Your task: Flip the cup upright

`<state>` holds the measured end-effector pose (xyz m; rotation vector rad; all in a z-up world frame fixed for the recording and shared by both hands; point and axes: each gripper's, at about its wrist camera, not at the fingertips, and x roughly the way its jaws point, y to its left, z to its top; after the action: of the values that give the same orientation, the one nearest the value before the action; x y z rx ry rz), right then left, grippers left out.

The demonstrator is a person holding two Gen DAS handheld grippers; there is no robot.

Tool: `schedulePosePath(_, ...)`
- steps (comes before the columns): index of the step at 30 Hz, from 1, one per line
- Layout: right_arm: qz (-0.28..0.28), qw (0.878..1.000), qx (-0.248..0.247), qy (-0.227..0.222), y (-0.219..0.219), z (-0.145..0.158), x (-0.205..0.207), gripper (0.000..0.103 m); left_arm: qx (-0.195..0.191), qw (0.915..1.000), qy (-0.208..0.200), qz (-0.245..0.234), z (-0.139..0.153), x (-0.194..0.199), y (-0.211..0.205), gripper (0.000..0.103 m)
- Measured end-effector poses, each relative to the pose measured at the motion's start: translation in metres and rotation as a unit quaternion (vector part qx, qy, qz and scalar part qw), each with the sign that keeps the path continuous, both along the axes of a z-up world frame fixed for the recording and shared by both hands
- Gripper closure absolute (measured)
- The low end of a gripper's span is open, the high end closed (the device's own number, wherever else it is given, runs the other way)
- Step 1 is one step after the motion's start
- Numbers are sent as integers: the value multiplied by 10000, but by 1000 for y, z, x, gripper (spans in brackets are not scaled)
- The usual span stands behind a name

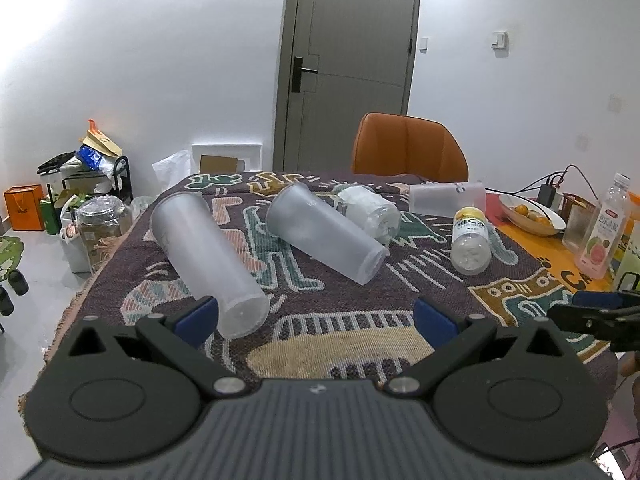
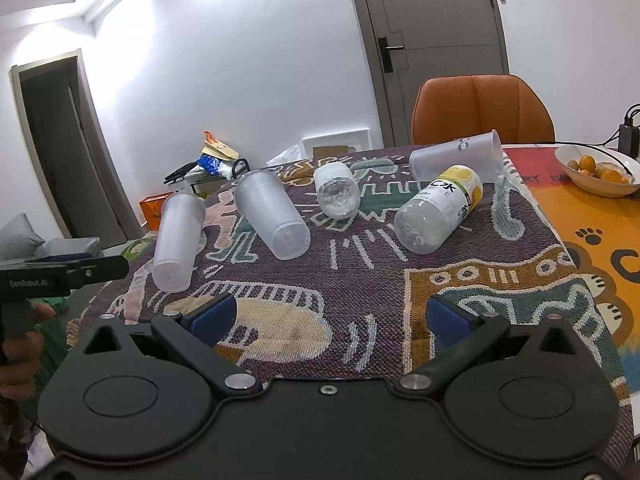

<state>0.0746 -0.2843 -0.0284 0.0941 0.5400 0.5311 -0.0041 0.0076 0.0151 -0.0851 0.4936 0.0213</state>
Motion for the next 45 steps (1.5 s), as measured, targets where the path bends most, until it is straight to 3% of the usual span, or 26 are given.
schedulePosePath(18, -215, 9993, 262, 167, -1, -10, 53, 0, 126, 9996, 130, -217, 7, 59, 1, 1)
schedulePosePath(35, -518, 9969, 491, 319, -19, -7, 103, 0, -145, 9969, 608, -469, 24, 149, -18, 2)
schedulePosePath(45, -541, 9965, 541, 345, -23, -1, 147, 0, -332, 9943, 936, -376, 28, 208, -24, 3)
